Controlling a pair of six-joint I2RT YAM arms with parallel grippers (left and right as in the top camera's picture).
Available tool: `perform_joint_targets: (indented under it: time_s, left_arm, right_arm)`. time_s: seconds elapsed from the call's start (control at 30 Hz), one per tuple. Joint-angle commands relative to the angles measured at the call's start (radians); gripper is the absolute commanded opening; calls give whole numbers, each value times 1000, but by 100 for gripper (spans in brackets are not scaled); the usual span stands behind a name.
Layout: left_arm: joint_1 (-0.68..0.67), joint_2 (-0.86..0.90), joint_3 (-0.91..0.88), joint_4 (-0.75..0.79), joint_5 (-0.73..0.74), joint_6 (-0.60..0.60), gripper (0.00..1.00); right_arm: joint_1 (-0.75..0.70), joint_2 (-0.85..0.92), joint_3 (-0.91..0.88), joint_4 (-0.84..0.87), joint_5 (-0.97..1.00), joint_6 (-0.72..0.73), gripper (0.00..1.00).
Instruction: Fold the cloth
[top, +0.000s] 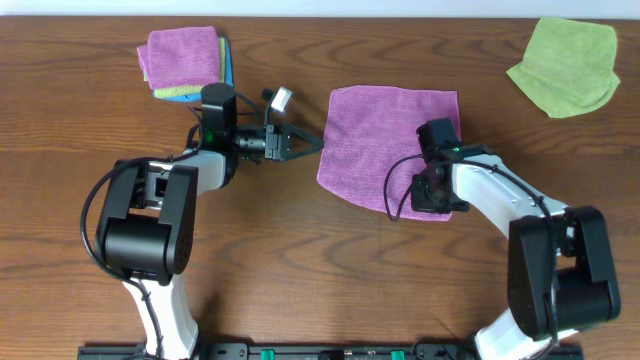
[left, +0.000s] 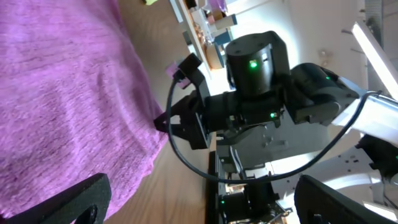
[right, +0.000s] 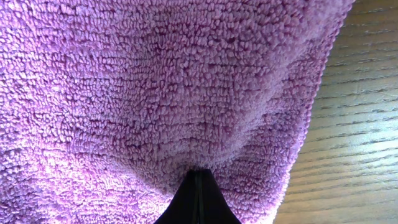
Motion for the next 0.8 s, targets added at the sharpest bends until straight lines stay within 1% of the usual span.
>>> perform_joint_targets:
  time_s: [0.0, 0.07, 0.1, 0.13, 0.17, 0.3, 0.43, 0.5, 0.6, 0.63, 0.77]
  left_arm:
    - [13, -10, -2, -119, -35, 186, 95]
    - [20, -10, -4, -255, -110, 219, 95]
    - [27, -10, -4, -343, -175, 218, 95]
    - [34, -10, -4, -391, -201, 220, 95]
    - [42, -10, -4, -415, -192, 236, 95]
    - [56, -10, -4, -383, -118, 252, 95]
    - [56, -10, -4, -377, -12, 270, 95]
    - [55, -10, -4, -377, 13, 258, 95]
    - [48, -10, -4, -377, 6, 255, 95]
    - [41, -10, -4, -378, -16, 269, 95]
    - [9, -10, -4, -378, -177, 312, 95]
  right_arm:
    - [16, 42, -27, -18, -46, -11, 1]
    - [16, 41, -26, -26, -46, -11, 1]
    - [16, 41, -26, -28, -46, -11, 1]
    - [16, 41, -26, -28, -46, -11, 1]
    - [16, 41, -26, -27, -46, -11, 1]
    - [16, 41, -26, -28, -46, -11, 1]
    - [16, 41, -26, -28, -46, -11, 1]
    - [16, 41, -26, -27, -46, -11, 1]
    - [16, 41, -26, -27, -46, -11, 1]
    - [16, 41, -26, -27, -46, -11, 1]
    - [16, 41, -26, -32, -46, -11, 2]
